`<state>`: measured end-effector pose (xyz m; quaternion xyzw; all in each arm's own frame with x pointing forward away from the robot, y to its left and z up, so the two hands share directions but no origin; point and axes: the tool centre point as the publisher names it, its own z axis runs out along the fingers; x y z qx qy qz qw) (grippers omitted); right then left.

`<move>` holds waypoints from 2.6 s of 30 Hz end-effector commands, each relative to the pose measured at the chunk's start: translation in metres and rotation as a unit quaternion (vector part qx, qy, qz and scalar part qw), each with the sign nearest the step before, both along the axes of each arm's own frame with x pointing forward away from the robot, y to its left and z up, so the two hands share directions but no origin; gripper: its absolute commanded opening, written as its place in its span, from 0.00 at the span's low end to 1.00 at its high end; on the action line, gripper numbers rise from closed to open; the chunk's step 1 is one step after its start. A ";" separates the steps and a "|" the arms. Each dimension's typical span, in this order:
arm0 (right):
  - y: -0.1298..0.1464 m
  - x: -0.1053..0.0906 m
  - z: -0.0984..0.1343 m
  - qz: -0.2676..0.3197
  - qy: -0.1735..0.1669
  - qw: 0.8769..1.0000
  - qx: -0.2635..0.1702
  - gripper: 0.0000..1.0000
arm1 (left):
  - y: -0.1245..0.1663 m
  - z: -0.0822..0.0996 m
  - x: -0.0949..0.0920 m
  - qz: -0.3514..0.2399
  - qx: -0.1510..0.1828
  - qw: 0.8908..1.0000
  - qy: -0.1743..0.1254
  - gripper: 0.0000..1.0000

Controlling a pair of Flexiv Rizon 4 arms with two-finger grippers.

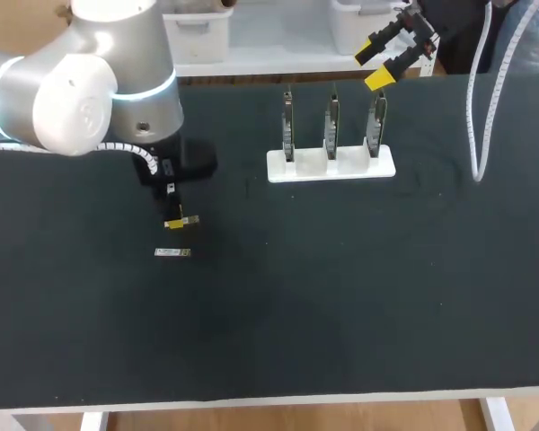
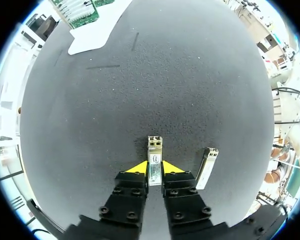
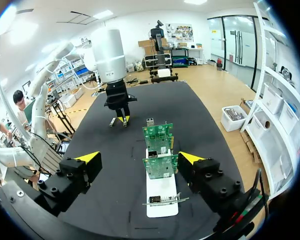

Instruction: Pick up the optical module with the left hand, and insert it into the network port with the right hand.

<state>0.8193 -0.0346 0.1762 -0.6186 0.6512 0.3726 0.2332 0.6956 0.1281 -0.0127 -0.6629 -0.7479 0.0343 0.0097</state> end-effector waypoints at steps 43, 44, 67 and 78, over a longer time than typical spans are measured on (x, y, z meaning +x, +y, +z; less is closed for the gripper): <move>0.000 0.008 0.001 0.294 0.243 0.923 0.047 1.00 | -0.090 0.169 0.142 0.085 -0.583 0.797 -0.132 0.00; 0.000 0.008 0.001 0.294 0.243 0.923 0.047 1.00 | -0.094 0.173 0.144 0.077 -0.607 0.782 -0.123 0.00; 0.000 0.008 0.001 0.294 0.243 0.923 0.047 1.00 | -0.156 0.206 0.151 -0.016 -0.703 0.709 -0.054 0.00; 0.000 0.008 0.001 0.294 0.243 0.923 0.047 1.00 | -0.177 0.217 0.145 -0.037 -0.681 0.729 -0.059 0.00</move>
